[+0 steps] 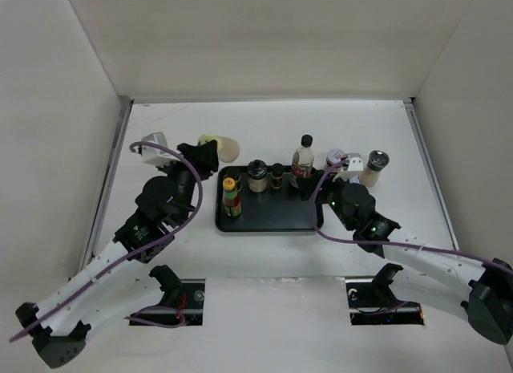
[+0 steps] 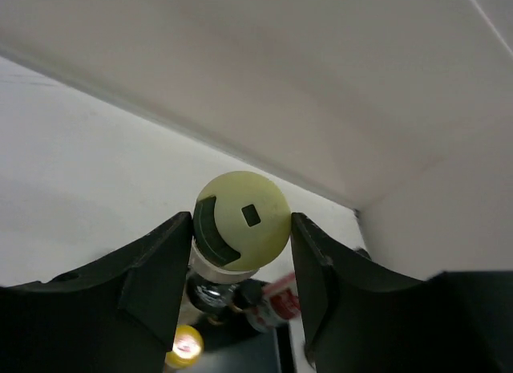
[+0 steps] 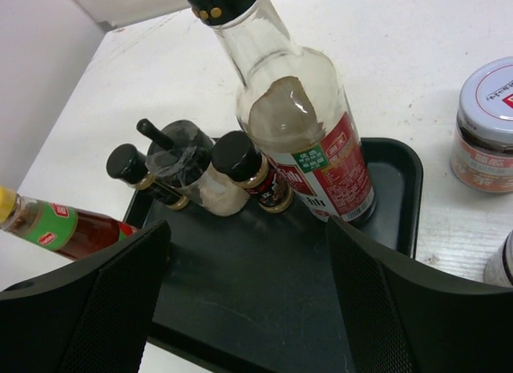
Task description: Organize the condiment bottles
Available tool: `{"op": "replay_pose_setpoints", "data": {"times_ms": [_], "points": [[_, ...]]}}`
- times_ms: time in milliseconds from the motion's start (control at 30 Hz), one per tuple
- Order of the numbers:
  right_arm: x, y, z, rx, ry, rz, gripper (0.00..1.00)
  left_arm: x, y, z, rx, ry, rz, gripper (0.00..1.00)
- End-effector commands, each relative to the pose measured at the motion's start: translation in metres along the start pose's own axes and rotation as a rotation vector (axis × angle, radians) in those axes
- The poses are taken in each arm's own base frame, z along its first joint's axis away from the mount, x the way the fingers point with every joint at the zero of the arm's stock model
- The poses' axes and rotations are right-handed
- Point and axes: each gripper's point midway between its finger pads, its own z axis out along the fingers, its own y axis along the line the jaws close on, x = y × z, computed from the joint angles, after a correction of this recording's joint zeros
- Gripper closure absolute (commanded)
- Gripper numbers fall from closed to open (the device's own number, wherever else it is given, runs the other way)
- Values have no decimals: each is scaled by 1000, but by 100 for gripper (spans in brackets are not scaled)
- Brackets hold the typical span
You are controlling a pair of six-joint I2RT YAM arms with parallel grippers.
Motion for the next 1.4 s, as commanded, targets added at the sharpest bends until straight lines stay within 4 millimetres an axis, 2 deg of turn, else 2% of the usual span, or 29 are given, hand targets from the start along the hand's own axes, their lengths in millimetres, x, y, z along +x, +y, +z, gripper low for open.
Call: {"op": "replay_pose_setpoints", "data": {"times_ms": [0,167,300,433,567,800,1000,1200,1367], "points": [[-25,8,-3,-21,-95,20,18,10,-44,-5,111,24,13,64],[-38,3,-12,-14,-144,42,18,68,-77,-25,190,129,123,65],[-39,1,-13,-9,-151,48,18,111,-88,-34,216,174,206,65],[-40,0,-13,-7,-154,50,18,150,-82,-34,194,209,291,65],[-40,-1,-13,-4,-155,50,18,182,-60,-29,143,233,374,65],[-39,-2,-12,1,-152,48,18,216,-38,-26,113,259,429,65],[-38,-3,-11,5,-147,45,18,236,-19,-26,77,270,446,65],[-37,-3,-10,3,-145,42,18,254,2,-26,37,291,439,65],[-36,-3,-10,5,-142,41,18,262,11,-26,18,302,444,65]]}}
